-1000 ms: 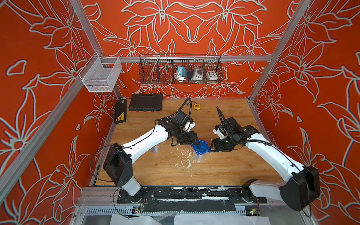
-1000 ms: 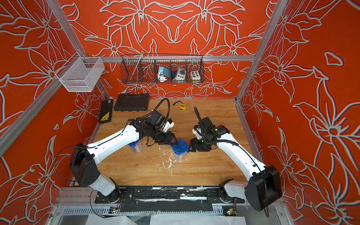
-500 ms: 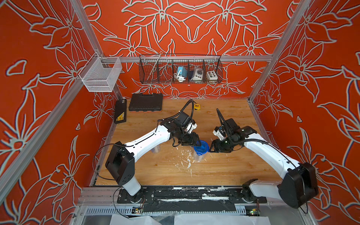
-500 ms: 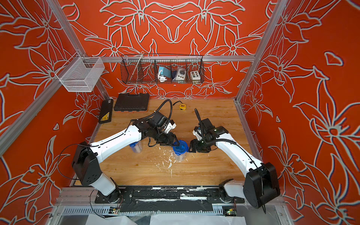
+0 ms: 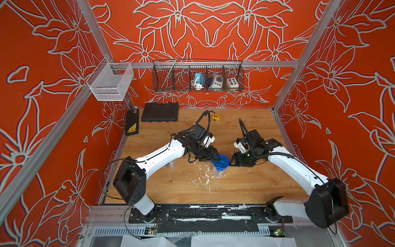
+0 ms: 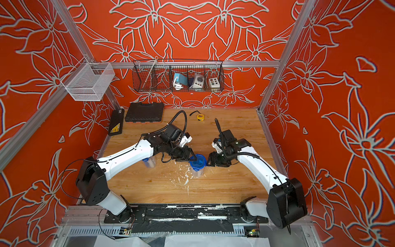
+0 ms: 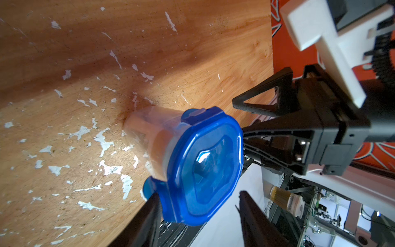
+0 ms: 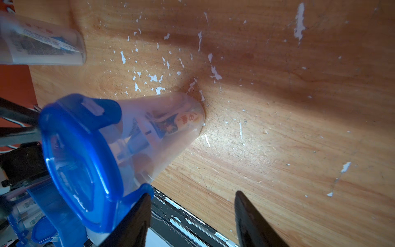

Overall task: Pack away toiletry kits
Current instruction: Close the fastener on the container.

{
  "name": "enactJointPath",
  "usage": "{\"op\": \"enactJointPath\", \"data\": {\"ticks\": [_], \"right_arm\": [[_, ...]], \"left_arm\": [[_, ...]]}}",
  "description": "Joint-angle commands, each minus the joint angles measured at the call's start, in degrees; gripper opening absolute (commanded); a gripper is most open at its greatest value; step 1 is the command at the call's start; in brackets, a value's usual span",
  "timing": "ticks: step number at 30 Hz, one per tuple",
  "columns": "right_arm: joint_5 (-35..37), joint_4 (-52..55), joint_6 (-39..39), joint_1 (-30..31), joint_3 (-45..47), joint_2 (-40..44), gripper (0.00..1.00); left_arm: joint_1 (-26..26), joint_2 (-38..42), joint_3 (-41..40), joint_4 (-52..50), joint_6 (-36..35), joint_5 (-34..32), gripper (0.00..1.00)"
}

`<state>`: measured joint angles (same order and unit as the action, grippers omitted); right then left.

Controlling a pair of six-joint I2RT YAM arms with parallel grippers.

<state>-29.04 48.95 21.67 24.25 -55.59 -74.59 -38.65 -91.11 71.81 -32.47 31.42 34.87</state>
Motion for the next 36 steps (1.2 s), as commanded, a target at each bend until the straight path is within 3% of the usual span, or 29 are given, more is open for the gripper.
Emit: {"op": "enactJointPath", "data": {"ticks": [1,16,28,36], "right_arm": [[-4.36,-4.69,0.97,0.21,0.99,-0.21,0.63],[-7.09,-7.57,2.15,0.36,2.13,-0.13,0.62],[-6.52,-6.63,2.59,0.32,3.07,0.4,0.62],[-1.44,-2.53,2.59,-1.17,2.87,2.28,0.65]], "left_arm": [[-1.16,-0.08,-2.6,4.94,3.34,6.3,0.58],[-2.13,-0.32,-5.93,12.15,8.57,9.51,0.58],[-2.22,-0.87,-5.03,12.76,8.72,9.14,0.59],[-2.13,-1.36,-0.47,2.82,2.25,2.54,0.76]]}}
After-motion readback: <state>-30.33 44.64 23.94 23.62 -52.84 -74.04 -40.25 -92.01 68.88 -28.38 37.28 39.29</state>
